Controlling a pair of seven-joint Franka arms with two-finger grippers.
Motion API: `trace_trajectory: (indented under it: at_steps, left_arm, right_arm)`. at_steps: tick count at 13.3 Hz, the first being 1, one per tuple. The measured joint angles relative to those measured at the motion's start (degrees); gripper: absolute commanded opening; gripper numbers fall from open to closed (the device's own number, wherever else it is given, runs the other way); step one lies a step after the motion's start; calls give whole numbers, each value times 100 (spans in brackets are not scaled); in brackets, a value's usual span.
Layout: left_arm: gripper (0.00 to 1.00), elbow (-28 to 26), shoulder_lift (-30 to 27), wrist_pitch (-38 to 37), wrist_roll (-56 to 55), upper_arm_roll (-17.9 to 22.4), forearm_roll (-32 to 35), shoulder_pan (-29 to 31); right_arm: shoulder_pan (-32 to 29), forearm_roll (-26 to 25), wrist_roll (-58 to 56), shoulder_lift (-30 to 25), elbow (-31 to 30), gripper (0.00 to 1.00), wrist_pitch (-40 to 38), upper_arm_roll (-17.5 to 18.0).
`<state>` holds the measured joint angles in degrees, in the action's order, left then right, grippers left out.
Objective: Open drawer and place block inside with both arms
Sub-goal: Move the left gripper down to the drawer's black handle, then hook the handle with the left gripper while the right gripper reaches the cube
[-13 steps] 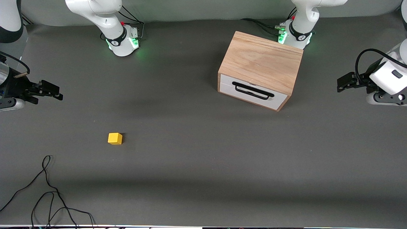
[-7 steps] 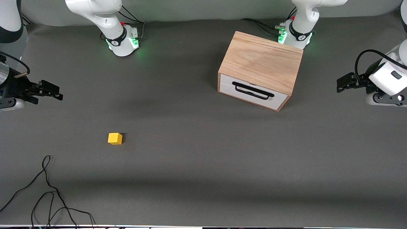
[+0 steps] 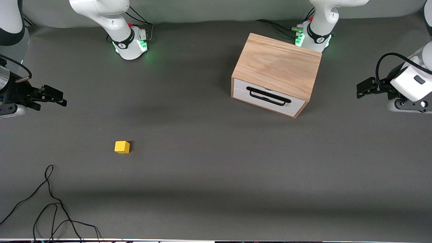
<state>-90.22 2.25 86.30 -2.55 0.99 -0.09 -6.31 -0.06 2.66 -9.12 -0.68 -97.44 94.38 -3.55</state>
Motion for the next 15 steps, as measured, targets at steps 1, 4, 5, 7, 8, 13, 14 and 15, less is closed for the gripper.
trace_trajectory:
  at_steps: [1, 4, 5, 7, 8, 13, 14, 15]
  left_arm:
    - [100, 0, 0, 0, -327, -137, 0, -5]
    - [100, 3, 0, 0, -1727, -796, -1, -40]
    - [100, 3, 0, 1, -2328, -1052, -1, -54]
    - [100, 5, 0, 11, -3644, -1583, -1, -95]
    - [100, 5, 0, 20, -4327, -1845, -1, -109]
    - [100, 0, 164, 138, -7383, -2880, -2, -285]
    - [100, 0, 245, 199, -7950, -2927, -2, -422]
    - [100, 0, 324, 229, -8398, -2940, -1, -550]
  right_arm:
    - [1, 0, 0, 0, 0, 100, -1, 0]
    - [3, 0, 0, 0, -2, 100, -4, 5]
    - [4, 0, 0, 0, -2, 100, -4, 7]
    - [8, 0, 0, 0, -3, 100, -4, 12]
    - [10, 0, 0, 0, -3, 100, -4, 16]
    - [30, 0, 0, 0, -4, 100, -4, 37]
    - [31, 0, 0, 0, -5, 100, -4, 41]
    - [31, 0, 0, 1, -6, 100, -4, 45]
